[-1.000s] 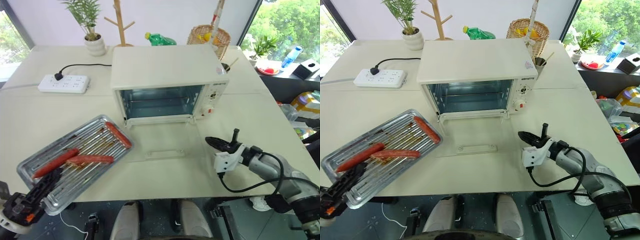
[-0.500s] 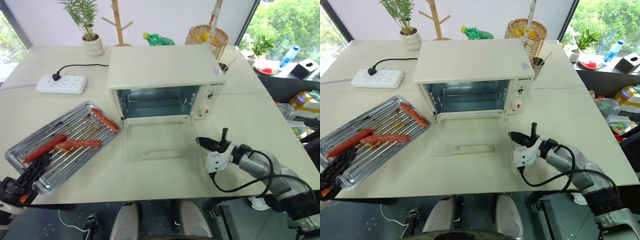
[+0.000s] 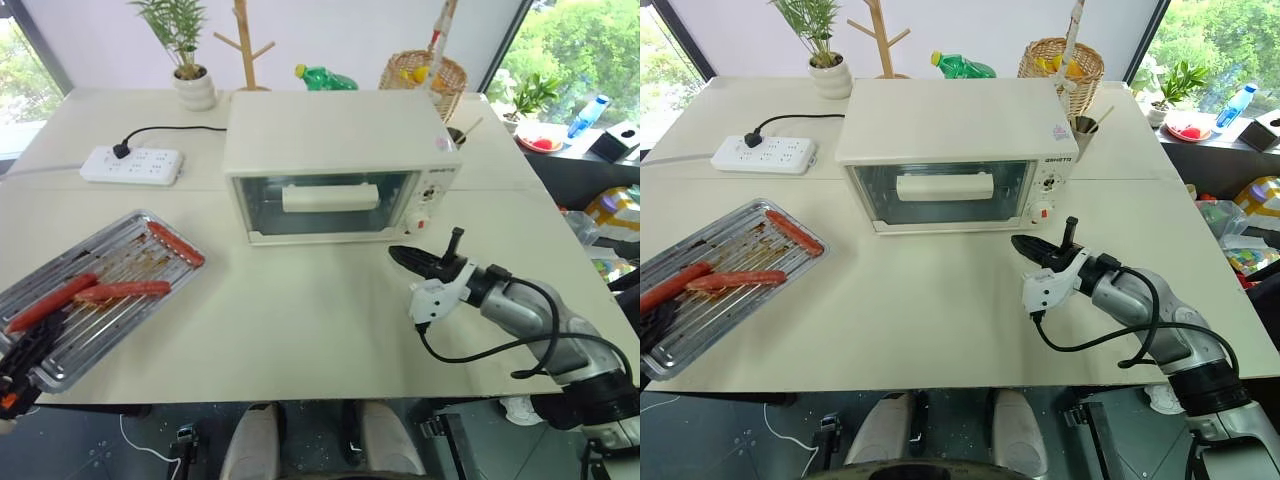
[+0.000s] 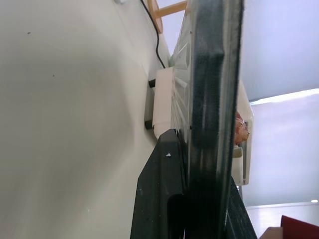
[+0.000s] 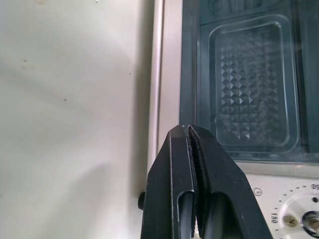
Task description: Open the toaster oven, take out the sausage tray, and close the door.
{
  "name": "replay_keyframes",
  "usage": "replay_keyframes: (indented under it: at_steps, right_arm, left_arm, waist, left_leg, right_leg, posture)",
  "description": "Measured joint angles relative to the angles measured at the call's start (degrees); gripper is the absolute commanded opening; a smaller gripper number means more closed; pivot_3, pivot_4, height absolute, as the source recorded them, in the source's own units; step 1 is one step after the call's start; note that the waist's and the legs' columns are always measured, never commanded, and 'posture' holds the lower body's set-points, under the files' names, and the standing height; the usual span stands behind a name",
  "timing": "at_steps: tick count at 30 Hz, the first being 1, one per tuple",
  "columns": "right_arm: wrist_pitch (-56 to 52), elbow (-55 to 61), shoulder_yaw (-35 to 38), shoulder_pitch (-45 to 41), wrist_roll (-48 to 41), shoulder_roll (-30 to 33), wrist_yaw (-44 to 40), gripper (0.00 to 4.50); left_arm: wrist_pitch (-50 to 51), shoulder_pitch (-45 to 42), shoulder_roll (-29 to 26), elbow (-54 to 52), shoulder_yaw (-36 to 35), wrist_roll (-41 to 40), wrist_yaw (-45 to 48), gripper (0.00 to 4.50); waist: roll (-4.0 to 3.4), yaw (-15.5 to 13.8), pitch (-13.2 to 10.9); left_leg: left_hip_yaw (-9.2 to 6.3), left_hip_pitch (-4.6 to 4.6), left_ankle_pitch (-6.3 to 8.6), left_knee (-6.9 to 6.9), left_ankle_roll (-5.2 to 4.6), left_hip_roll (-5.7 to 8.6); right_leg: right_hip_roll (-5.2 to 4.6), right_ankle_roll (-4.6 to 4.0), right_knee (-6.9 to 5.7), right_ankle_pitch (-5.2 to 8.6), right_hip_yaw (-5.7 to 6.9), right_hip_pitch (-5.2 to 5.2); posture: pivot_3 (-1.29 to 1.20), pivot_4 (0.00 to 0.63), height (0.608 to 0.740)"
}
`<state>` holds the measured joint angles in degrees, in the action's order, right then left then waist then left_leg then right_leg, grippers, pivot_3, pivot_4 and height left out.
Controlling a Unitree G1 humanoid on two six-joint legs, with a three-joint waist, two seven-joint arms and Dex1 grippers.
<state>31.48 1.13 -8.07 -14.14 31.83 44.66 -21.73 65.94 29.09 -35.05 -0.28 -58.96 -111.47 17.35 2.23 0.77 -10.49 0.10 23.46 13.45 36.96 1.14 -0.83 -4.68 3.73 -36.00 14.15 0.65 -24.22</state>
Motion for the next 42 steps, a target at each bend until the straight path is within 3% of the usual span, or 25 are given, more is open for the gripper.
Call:
replay_keyframes:
  at_steps: [7, 13, 18, 23, 29, 32, 37, 42]
  right_arm:
    - [-0.82, -0.13, 0.16, -2.31, -0.99, -0.64, 0.43, 0.08]
    - [-0.14, 1.8, 1.43, 3.77, -1.97, 1.13, -0.04, 0.08]
    - [-0.59, 7.07, 6.62, 10.8, -4.15, 3.18, -0.33, 0.08]
    - [-0.72, 15.81, 12.65, 21.49, -9.18, 4.03, -2.47, 0.08]
    - [-7.09, 32.18, 20.87, 34.91, -24.51, 4.79, -9.81, 0.08]
    - [-22.2, 41.54, 24.4, 40.65, -37.38, 4.13, -12.46, 0.08]
    - [-43.4, 50.88, 30.33, 43.49, -59.77, 4.09, -12.32, 0.08]
    - [-54.57, 54.27, 35.53, 43.73, -72.98, 5.14, -11.44, 0.08]
  left_arm:
    - [2.35, 0.62, 0.16, -2.43, 3.62, 0.0, 1.27, 0.0]
    - [6.22, -0.67, -7.8, -3.97, 10.98, -0.01, 4.44, 0.0]
    - [9.24, -15.65, -16.57, 0.77, 24.95, 1.59, 6.16, 0.0]
    - [12.48, -34.6, -16.06, 8.22, 38.67, 7.84, 8.64, 0.0]
    - [17.58, -46.78, -11.54, 14.2, 49.44, 19.43, 15.42, 0.0]
    - [19.03, -51.1, -10.04, 16.68, 52.91, 25.73, 20.03, 0.0]
    - [19.81, -56.96, -6.93, 19.8, 55.71, 33.64, 25.98, 0.0]
    - [19.89, -59.21, -3.84, 22.63, 55.75, 39.31, 28.07, 0.0]
  waist:
    - [0.0, -0.34, 0.0]
    - [-0.05, -0.22, -0.02]
    - [-0.31, -0.66, -0.1]
    - [-0.33, -1.32, -0.13]
    - [-0.3, -1.17, -0.11]
    - [-0.3, -1.47, -0.11]
    - [-0.29, -1.48, -0.1]
    - [-0.29, -1.51, -0.1]
  left_leg:
    - [-0.02, 0.0, 0.02, -0.03, 0.02, -0.02]
    - [0.01, 0.04, 0.03, 0.0, 0.03, -0.02]
    - [0.02, 0.02, 0.02, 0.04, 0.03, 0.01]
    - [0.14, 0.03, 0.03, -0.04, -0.01, 0.0]
    - [0.15, -0.05, 0.03, 0.03, -0.02, -0.09]
    - [0.06, -0.07, 0.03, 0.06, -0.02, -0.16]
    - [0.05, -0.06, 0.03, 0.07, -0.02, -0.12]
    - [0.07, -0.03, 0.04, 0.04, -0.03, -0.09]
  right_leg:
    - [0.02, -0.01, -0.02, 0.0, 0.02, 0.04]
    - [0.02, -0.01, -0.04, 0.0, 0.01, 0.16]
    - [0.05, 0.0, -0.07, 0.0, 0.03, 0.21]
    - [0.27, 0.05, -0.11, -0.01, 0.07, 0.18]
    - [0.45, 0.24, -0.17, -0.07, 0.07, 0.23]
    - [0.51, 0.24, -0.18, -0.07, 0.08, 0.25]
    - [0.21, 0.22, -0.13, -0.07, 0.09, 0.3]
    - [0.13, 0.22, -0.07, -0.07, 0.09, 0.29]
  posture:
    - [0.0, 0.15, 0.74]
    - [0.0, 0.15, 0.74]
    - [0.0, 0.15, 0.74]
    - [0.0, 0.15, 0.74]
    - [0.0, 0.15, 0.74]
    - [0.0, 0.15, 0.74]
    - [0.0, 0.15, 0.74]
    - [0.0, 0.15, 0.74]
